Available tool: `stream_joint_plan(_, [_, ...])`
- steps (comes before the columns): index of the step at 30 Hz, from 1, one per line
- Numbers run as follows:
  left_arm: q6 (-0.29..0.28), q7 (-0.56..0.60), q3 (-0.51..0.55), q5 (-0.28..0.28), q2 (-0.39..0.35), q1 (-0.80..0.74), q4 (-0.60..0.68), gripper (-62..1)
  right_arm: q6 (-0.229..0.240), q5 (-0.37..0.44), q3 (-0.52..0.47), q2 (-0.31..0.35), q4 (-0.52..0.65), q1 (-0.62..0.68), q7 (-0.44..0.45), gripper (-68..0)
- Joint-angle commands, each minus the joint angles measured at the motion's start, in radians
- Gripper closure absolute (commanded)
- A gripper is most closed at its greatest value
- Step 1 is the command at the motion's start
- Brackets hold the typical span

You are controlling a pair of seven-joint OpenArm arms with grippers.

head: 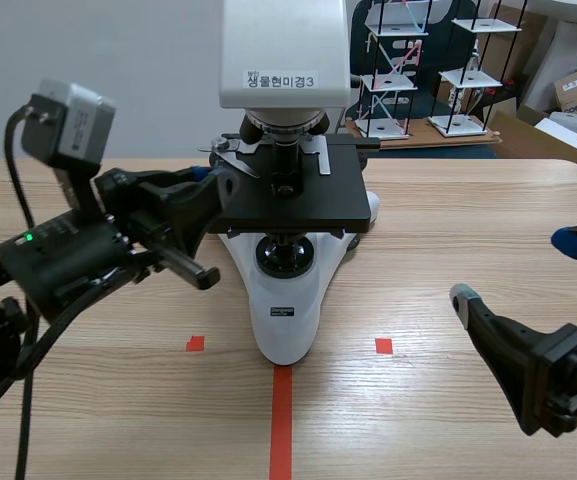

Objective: Return to the home posture

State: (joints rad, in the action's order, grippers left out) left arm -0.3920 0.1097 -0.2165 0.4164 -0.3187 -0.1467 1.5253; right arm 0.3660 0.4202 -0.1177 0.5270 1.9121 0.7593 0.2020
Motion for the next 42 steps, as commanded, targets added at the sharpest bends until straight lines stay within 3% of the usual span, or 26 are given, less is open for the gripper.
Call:
stream_joint_plan(1, [-0.022, 0.037, 0.044, 0.006, 0.0, -0.059, 0.016, -4.0, 0.0, 0.011, -0.006, 0.013, 0.011, -0.011, 0.021, -66.7])
stream_joint_plan(4, [-0.05, 0.106, 0.116, 0.005, 0.0, -0.151, 0.044, -17.7, 0.0, 0.011, -0.006, 0.013, 0.011, -0.011, 0.021, -66.7])
stream_joint_plan(6, [-0.057, 0.139, 0.156, -0.024, 0.0, -0.212, 0.068, -23.7, 0.0, 0.011, -0.006, 0.013, 0.011, -0.011, 0.021, -66.7])
stream_joint_plan(10, [-0.076, 0.247, 0.212, -0.14, 0.001, -0.335, 0.113, -27.7, 0.0, 0.011, -0.006, 0.013, 0.011, -0.011, 0.021, -66.7])
stream_joint_plan(13, [-0.075, 0.362, 0.243, -0.259, 0.005, -0.422, 0.141, -36.5, 0.0, 0.011, -0.006, 0.013, 0.011, -0.011, 0.021, -66.7])
stream_joint_plan(15, [-0.071, 0.436, 0.265, -0.309, 0.006, -0.474, 0.152, -42.6, 0.0, 0.011, -0.006, 0.013, 0.011, -0.011, 0.021, -66.7])
stream_joint_plan(19, [-0.055, 0.511, 0.308, -0.312, 0.01, -0.553, 0.176, -52.9, 0.0, 0.011, -0.006, 0.013, 0.011, -0.011, 0.021, -66.7])
stream_joint_plan(22, [-0.003, 0.526, 0.338, -0.313, 0.023, -0.595, 0.198, -62.2, 0.0, 0.011, -0.006, 0.013, 0.011, -0.011, 0.021, -66.7])
stream_joint_plan(29, [0.039, 0.526, 0.403, -0.314, 0.024, -0.689, 0.275, -62.3, 0.0, 0.011, -0.006, 0.013, 0.011, -0.011, 0.021, -66.7])
stream_joint_plan(33, [0.069, 0.522, 0.435, -0.343, 0.024, -0.723, 0.316, -62.3, 0.0, 0.011, -0.006, 0.013, 0.011, -0.011, 0.021, -66.7])
stream_joint_plan(42, [0.069, 0.499, 0.468, -0.351, 0.021, -0.723, 0.318, -62.3, 0.0, 0.011, -0.006, 0.013, 0.011, -0.011, 0.021, -66.7])
